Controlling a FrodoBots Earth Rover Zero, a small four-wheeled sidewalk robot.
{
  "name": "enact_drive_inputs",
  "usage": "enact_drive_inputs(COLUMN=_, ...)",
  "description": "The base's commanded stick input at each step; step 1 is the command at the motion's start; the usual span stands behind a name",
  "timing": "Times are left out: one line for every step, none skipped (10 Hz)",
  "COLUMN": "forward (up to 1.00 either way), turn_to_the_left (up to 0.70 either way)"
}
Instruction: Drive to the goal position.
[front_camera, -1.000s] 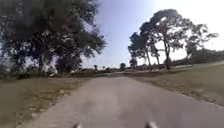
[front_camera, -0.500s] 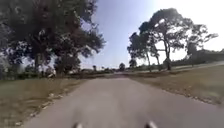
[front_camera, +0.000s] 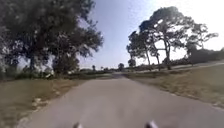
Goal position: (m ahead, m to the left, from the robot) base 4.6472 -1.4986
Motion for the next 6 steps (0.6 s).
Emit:
enact_drive_inputs(forward=1.00, turn_to_the_left=-0.01)
enact_drive_inputs(forward=1.00, turn_to_the_left=-0.01)
enact_drive_inputs(forward=1.00, turn_to_the_left=-0.01)
enact_drive_inputs(forward=1.00, turn_to_the_left=0.01)
enact_drive_inputs(forward=1.00, turn_to_the_left=0.13)
enact_drive_inputs(forward=1.00, turn_to_the_left=0.29)
